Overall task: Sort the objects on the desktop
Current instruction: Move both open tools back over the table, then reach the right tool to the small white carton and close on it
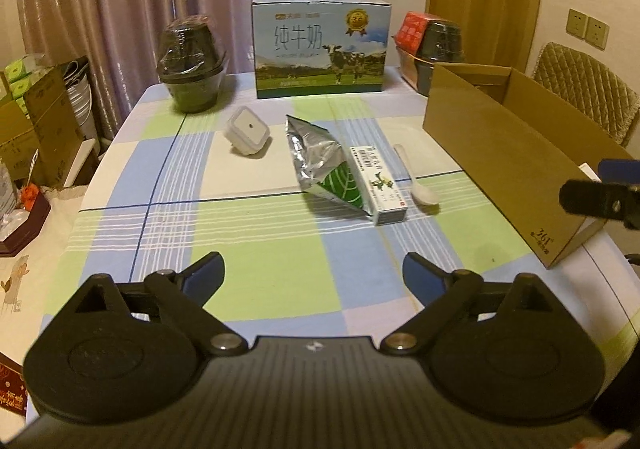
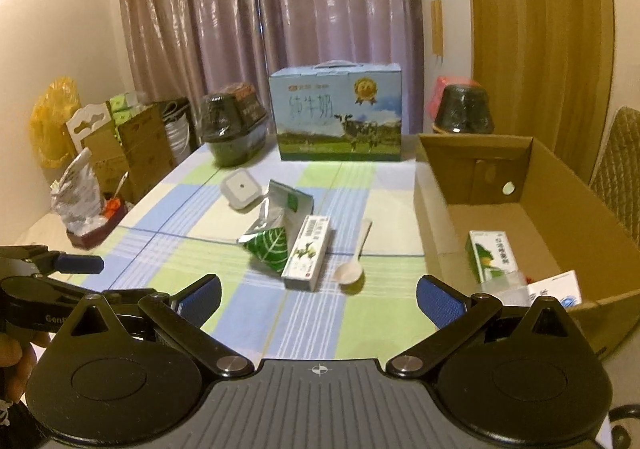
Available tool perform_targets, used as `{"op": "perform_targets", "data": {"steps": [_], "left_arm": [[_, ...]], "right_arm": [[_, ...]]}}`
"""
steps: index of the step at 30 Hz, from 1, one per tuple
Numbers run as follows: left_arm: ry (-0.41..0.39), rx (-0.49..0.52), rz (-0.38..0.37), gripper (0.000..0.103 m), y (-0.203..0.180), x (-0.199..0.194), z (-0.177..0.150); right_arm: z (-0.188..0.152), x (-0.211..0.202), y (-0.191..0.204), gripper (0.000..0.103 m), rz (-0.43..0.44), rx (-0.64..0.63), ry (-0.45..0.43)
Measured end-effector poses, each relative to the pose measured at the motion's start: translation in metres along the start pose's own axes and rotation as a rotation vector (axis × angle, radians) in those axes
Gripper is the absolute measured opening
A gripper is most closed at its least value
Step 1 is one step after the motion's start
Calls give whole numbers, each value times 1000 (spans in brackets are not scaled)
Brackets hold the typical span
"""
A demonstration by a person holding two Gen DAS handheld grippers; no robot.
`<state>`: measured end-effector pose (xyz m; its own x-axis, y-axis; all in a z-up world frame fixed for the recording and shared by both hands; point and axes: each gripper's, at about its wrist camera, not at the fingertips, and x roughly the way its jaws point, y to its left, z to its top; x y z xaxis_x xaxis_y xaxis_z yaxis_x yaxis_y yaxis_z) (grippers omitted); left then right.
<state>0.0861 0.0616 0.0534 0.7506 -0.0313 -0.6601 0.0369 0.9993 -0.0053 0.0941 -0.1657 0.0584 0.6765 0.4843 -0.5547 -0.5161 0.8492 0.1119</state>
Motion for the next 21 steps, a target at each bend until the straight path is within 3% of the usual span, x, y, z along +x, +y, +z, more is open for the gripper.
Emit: {"op": "perform_targets", "data": {"steps": [21], "left_arm": [[28, -46, 27, 95, 34, 49, -3]], "right_arm": [[-10, 71, 3, 101, -6, 42, 95]]}}
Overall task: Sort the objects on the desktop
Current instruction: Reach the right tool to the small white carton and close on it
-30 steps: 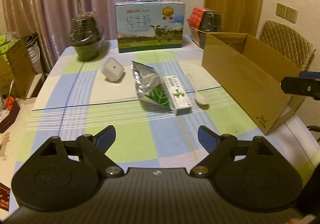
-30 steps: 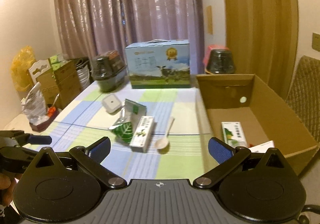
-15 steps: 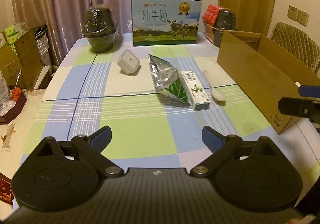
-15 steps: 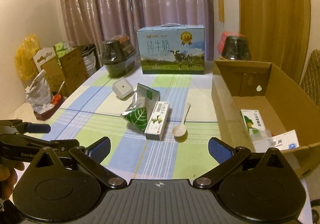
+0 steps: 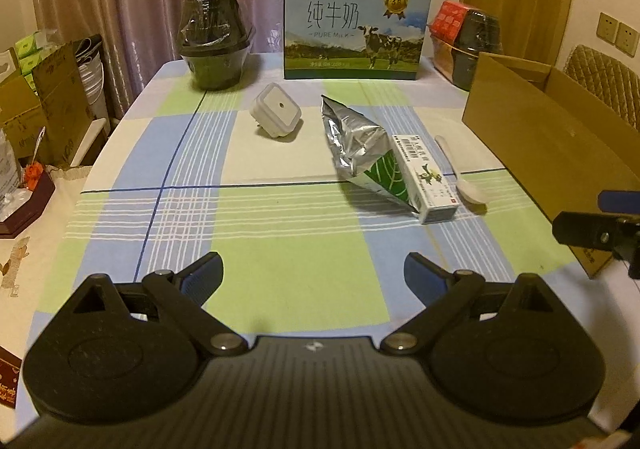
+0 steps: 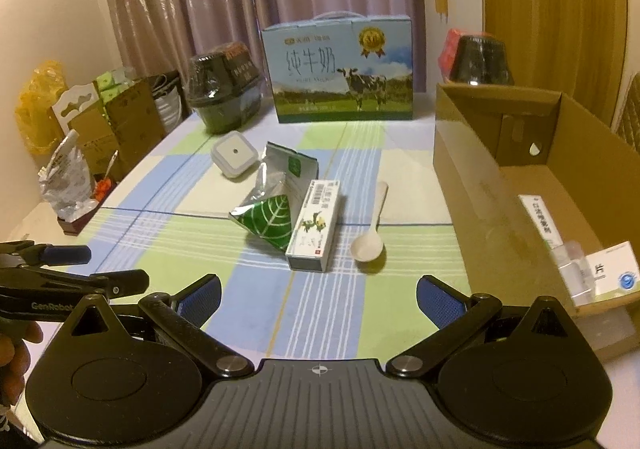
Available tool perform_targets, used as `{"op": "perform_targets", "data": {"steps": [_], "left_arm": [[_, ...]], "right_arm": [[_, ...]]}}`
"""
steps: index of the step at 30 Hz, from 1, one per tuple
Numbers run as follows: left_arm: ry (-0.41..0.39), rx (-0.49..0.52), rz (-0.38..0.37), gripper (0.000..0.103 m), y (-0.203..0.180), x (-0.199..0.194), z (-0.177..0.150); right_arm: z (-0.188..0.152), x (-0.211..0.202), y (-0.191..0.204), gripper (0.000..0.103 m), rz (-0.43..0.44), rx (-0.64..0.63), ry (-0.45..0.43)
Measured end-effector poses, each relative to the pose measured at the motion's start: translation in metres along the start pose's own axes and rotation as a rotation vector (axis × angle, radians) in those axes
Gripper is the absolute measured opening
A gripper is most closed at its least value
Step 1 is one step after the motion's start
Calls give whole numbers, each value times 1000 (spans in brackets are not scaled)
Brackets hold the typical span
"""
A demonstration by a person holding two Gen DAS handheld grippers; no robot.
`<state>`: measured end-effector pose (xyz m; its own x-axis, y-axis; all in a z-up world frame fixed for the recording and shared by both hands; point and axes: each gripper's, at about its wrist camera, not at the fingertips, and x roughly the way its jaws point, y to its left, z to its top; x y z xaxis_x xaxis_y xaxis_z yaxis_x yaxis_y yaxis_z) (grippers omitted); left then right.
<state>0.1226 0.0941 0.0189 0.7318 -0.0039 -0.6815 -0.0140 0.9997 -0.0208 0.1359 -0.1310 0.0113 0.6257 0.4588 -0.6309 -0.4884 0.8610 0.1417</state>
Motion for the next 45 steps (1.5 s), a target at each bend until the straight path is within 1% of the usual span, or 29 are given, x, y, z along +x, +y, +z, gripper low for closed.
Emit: {"op": "perform_targets", "data": {"steps": [9, 14, 15, 16, 17, 21, 23, 26, 30, 35, 39, 42, 43, 45], "left_arm": [[10, -6, -25, 95, -2, 34, 8], [28, -14, -43, 95, -5, 53, 10], [27, -11, -45, 95, -5, 56, 12], [26, -5, -42, 95, -5, 59, 13], [25, -1, -37, 95, -5, 62, 15], [27, -17, -28, 95, 2, 76, 22], [29, -29, -32, 95, 5, 81, 25], [23, -44, -38, 95, 7, 85, 29], [17, -49, -42, 95, 8, 90, 34], [11, -51, -42, 95, 11, 94, 39], [5, -41, -49, 95, 12, 99, 42], [1, -38, -67, 95, 11, 102, 44], [1, -38, -79, 95, 10, 103, 46], [-5, -42, -114, 95, 9, 106, 48]], "right_arm": [[-1, 38, -11, 101, -28, 25, 20], [-1, 54, -17, 100, -30, 37, -5], [-1, 58, -17, 98, -31, 36, -9], [-1, 62, -17, 91, -31, 33, -10], [-1, 65, -16, 86, -29, 28, -8], [-1, 77, -10, 80, -13, 0, -4], [-1, 85, -9, 73, -6, 1, -1], [0, 96, -7, 67, -1, 4, 7], [1, 110, -2, 63, 3, -7, 15], [2, 127, 4, 50, 0, -21, 25], [2, 141, 4, 47, -11, -19, 32], [3, 147, 2, 44, -16, -18, 29], [3, 148, 2, 38, -18, -22, 27], [4, 149, 0, 37, -30, -28, 23]]}}
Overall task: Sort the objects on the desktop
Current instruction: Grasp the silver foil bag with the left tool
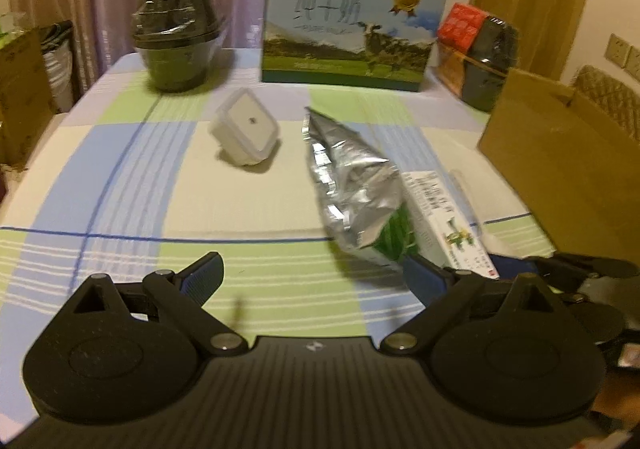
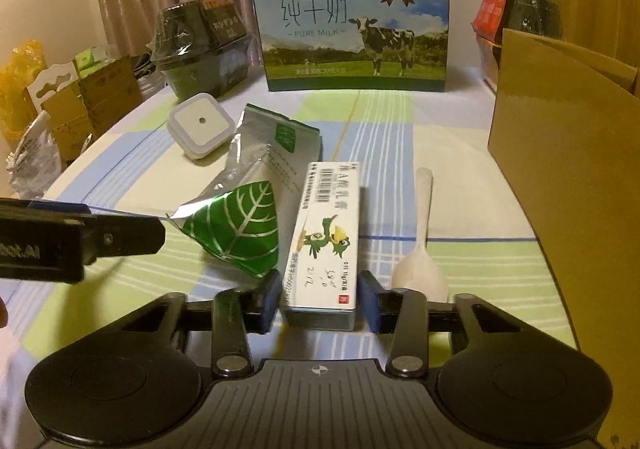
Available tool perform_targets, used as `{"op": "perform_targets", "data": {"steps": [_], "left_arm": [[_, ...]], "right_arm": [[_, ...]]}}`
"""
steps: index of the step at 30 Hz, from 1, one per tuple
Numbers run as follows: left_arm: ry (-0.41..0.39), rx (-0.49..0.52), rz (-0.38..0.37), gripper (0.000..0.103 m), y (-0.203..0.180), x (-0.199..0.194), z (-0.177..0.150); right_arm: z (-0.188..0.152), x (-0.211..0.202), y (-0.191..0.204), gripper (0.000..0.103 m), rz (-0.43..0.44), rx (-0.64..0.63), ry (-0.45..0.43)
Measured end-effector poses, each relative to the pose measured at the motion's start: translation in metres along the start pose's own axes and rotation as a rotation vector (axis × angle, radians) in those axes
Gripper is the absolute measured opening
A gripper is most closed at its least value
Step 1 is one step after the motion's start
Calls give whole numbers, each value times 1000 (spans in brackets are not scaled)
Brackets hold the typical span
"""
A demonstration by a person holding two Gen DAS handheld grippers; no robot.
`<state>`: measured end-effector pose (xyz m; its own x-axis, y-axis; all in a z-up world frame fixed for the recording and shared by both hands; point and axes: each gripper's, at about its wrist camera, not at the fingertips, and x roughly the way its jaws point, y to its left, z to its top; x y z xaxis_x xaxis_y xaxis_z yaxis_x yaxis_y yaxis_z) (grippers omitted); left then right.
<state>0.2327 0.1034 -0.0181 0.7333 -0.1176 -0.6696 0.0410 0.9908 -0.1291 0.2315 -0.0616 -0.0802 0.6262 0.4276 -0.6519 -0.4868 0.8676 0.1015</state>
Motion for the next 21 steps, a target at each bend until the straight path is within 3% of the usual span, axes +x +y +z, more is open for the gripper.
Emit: {"op": "perform_targets", "data": {"steps": [15, 21], "left_arm": [[22, -34, -89, 93, -11, 47, 19], [36, -19, -85, 78, -18, 65, 27]], "right_arm": [[-2, 0, -7, 36, 0, -9, -13], [-2, 0, -7, 36, -1, -20, -12]]}}
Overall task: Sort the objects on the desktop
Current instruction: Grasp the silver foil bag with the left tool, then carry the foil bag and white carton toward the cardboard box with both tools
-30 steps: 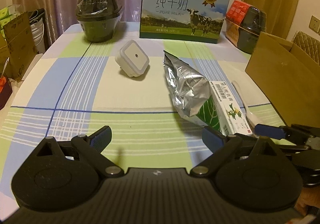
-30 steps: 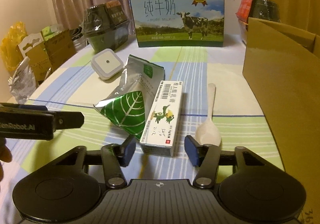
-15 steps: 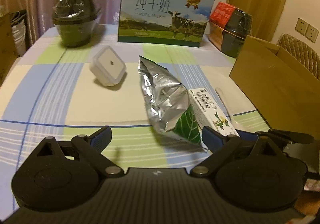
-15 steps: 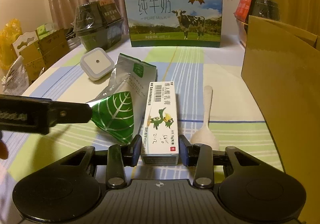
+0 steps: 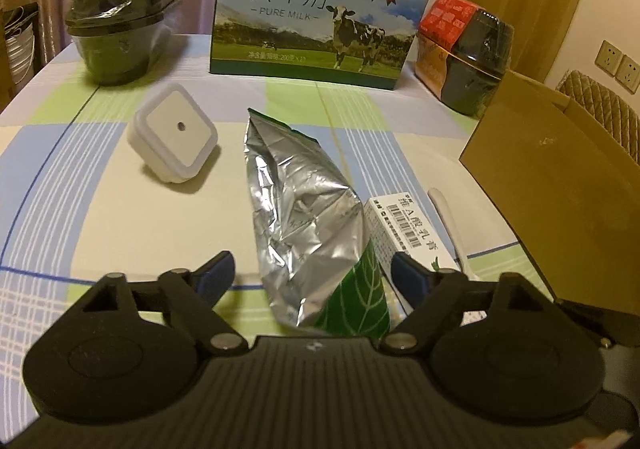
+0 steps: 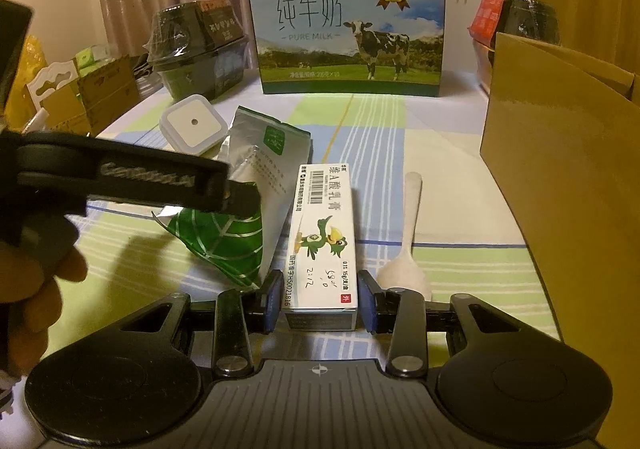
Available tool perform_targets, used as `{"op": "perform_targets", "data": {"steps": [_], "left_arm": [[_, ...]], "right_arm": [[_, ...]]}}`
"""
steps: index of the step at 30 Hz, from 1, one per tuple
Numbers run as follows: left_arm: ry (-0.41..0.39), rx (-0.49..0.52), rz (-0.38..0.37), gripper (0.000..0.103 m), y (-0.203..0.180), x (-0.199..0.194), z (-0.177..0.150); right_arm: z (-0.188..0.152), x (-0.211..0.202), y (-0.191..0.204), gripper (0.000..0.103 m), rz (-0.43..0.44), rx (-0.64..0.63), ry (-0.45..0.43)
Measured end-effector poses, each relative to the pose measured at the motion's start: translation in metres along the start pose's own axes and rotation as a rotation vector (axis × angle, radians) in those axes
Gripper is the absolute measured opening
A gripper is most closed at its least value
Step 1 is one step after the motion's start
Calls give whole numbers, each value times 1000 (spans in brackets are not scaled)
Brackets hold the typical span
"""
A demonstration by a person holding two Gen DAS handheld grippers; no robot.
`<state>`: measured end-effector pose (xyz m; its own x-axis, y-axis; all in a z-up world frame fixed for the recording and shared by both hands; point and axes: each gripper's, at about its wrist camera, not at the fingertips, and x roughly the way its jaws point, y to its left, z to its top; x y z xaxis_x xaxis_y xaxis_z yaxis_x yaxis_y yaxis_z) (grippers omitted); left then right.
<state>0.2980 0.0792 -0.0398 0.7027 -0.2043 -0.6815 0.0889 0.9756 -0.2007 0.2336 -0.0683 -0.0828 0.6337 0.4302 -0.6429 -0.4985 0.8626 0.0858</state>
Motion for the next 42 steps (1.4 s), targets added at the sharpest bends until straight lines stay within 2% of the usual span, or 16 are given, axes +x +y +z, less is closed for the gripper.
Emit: {"op": "perform_targets", "data": {"steps": [2, 4, 5, 10, 18, 24, 29, 32, 34, 37, 42], "left_arm": [[5, 7, 3, 76, -1, 4, 1], [15, 14, 3, 69, -3, 8, 3], [21, 17, 6, 62, -3, 10, 3], [32, 34, 15, 49, -5, 5, -1], [102, 61, 50, 45, -14, -42, -34], [189, 133, 61, 45, -36, -97, -76], [230, 133, 48, 46, -49, -133, -108], [249, 119, 42, 52, -51, -147, -122], [260, 103, 42, 56, -50, -153, -126], [248, 73, 52, 58, -46, -159, -123], [262, 69, 45, 76, -43, -144, -106]], "right_arm": [[0, 0, 0, 36, 0, 2, 1], [0, 0, 1, 36, 1, 2, 4], [1, 1, 1, 36, 3, 2, 6], [2, -2, 1, 36, 8, 7, 19], [-17, -34, 5, 36, 27, -7, 66], [-47, -81, 12, 36, 32, -27, 124], [-73, -121, 12, 36, 12, -26, 157], [-88, -138, 11, 36, 14, -25, 177], [-95, -145, 9, 39, 25, -14, 179], [-96, -152, 9, 52, 16, 4, 155], [-89, -153, 10, 59, 15, 3, 134]]}}
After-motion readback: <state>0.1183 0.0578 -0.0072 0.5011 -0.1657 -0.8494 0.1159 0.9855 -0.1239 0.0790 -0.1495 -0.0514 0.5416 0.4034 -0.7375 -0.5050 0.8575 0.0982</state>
